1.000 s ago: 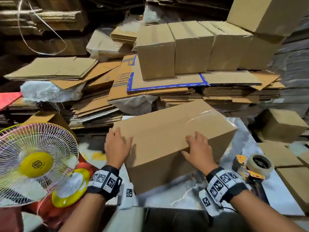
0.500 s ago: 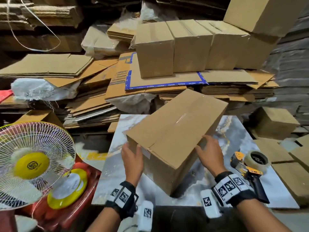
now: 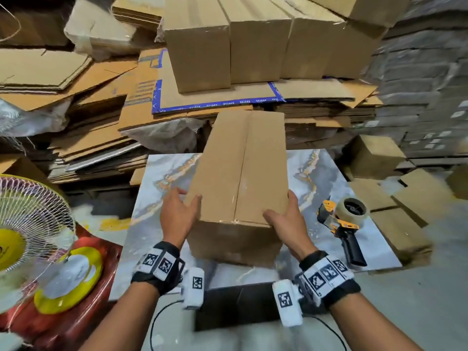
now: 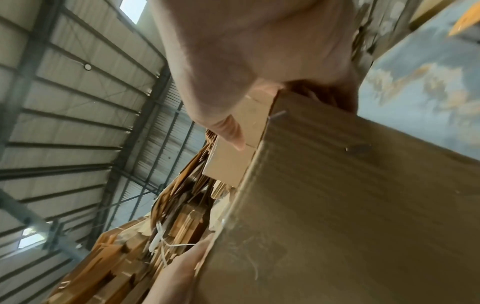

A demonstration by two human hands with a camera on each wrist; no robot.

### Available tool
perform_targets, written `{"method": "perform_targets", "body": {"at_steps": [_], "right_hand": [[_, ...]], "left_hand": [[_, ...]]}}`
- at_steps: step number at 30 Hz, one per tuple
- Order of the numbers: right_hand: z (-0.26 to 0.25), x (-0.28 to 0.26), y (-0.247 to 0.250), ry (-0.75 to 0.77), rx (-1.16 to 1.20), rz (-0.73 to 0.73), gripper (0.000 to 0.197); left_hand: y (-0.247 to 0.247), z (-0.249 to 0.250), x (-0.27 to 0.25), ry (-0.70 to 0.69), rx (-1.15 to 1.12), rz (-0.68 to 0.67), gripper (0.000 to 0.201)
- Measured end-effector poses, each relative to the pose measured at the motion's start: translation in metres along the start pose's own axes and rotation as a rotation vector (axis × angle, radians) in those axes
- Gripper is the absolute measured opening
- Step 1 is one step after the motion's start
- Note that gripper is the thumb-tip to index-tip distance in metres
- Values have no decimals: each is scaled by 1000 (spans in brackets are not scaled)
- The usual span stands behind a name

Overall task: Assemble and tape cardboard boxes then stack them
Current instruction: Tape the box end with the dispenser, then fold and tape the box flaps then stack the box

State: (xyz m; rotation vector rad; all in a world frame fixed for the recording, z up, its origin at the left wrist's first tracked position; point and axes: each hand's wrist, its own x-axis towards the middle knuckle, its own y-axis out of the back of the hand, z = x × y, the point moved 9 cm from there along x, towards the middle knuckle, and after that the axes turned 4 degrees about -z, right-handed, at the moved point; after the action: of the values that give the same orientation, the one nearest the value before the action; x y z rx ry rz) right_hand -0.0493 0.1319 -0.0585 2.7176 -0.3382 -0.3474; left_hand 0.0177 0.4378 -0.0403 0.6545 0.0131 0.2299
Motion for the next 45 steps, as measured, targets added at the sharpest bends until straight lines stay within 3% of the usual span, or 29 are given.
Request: {"method": "perform_targets", "body": {"at_steps": [5,8,11,14,17,19,23,28,30,34,36,39,42,45], "right_hand": [[1,16,28,9,27,50,85],[4,28,32,-2,113,25,81],[16,36,41,-53,233,31,79],[29,35,65,-74,236,114,55],[58,33,98,-155,221,232,46],[82,33,123,-239,145,289,41],[121,37,169,-327,-74,332,31],[188,55,210,-556,-309,289,44],[205,65,212,-558,-309,202,27],[265,89,214,-677,-153,61,43],[309,100,198,-751,101,-57,61],[316,88,162,-908,507,-192,25],[293,75,136,-921,763,-343,20],[277,65,123,-914,889,-356,10]], "left_hand": [[-24,23,-22,-68,48,-45,36],[-35,39,-13,-136,192,-98,40],[-46,77,-16,-324,409,-91,44],[-73,134,-40,-556,385,-132,42],[-118,179,-73,-711,324,-248,43],[-152,197,-86,-717,358,-347,55],[-203,191,-89,-575,623,-485,80],[-217,181,-89,-575,821,-407,73],[-213,180,-87,-597,796,-381,74],[-212,178,-86,-642,753,-363,74],[-209,176,-85,-642,734,-352,73],[-208,175,-84,-648,742,-326,72],[-209,174,-84,-655,740,-303,70],[-210,173,-84,-650,738,-310,70]]}}
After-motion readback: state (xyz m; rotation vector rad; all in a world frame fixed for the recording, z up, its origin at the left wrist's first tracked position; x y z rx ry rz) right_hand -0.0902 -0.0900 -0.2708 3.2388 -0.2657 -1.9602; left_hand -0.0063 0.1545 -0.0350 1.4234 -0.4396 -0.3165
